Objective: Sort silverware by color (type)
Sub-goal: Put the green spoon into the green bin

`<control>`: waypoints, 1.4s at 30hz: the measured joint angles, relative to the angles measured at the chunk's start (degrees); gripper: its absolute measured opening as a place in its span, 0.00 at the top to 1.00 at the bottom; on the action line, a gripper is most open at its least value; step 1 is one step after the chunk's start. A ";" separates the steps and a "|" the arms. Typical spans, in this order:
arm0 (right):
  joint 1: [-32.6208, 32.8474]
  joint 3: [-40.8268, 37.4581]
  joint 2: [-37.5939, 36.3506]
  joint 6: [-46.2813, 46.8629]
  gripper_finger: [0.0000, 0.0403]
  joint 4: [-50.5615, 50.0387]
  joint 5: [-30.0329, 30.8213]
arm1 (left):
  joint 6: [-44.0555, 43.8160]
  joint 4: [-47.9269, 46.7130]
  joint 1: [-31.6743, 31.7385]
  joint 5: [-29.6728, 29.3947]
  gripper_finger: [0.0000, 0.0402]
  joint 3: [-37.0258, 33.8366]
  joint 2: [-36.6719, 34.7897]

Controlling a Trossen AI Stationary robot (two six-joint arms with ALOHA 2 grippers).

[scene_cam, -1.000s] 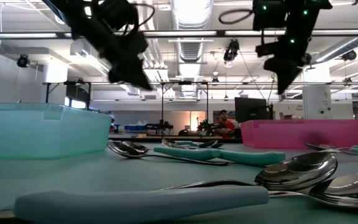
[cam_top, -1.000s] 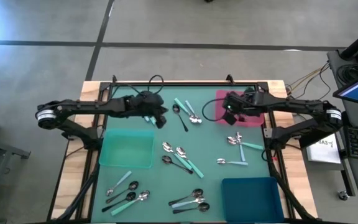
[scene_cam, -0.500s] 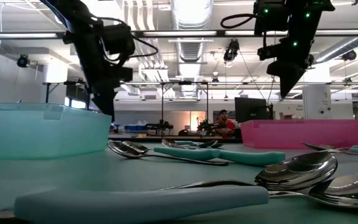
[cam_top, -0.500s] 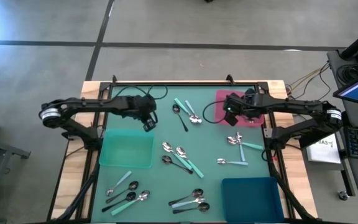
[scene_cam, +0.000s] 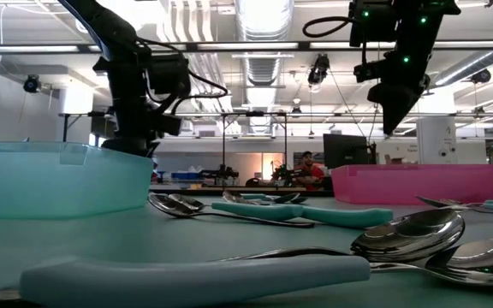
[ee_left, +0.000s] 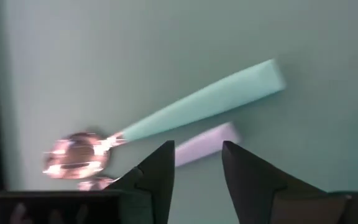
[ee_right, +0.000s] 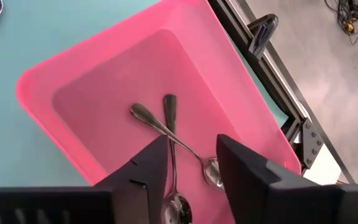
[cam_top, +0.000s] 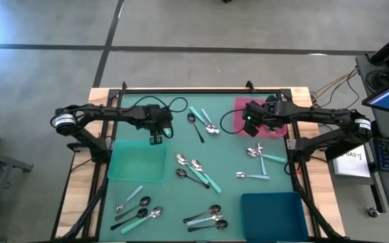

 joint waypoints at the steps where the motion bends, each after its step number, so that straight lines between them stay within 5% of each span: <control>1: 0.00 -0.06 0.00 0.22 0.66 0.09 0.00 | 1.22 0.27 0.31 -0.53 0.69 0.00 0.02; 21: 0.00 -0.56 0.00 0.05 0.65 1.02 0.02 | 28.91 5.42 5.36 4.23 0.70 0.00 0.76; 35: 0.00 -0.58 0.00 -0.40 0.66 1.40 0.04 | 32.29 1.55 6.06 4.01 0.76 5.55 13.36; 42: 0.00 -0.58 0.00 -0.19 0.66 1.40 0.04 | 24.90 -6.02 7.48 6.29 0.91 11.65 17.51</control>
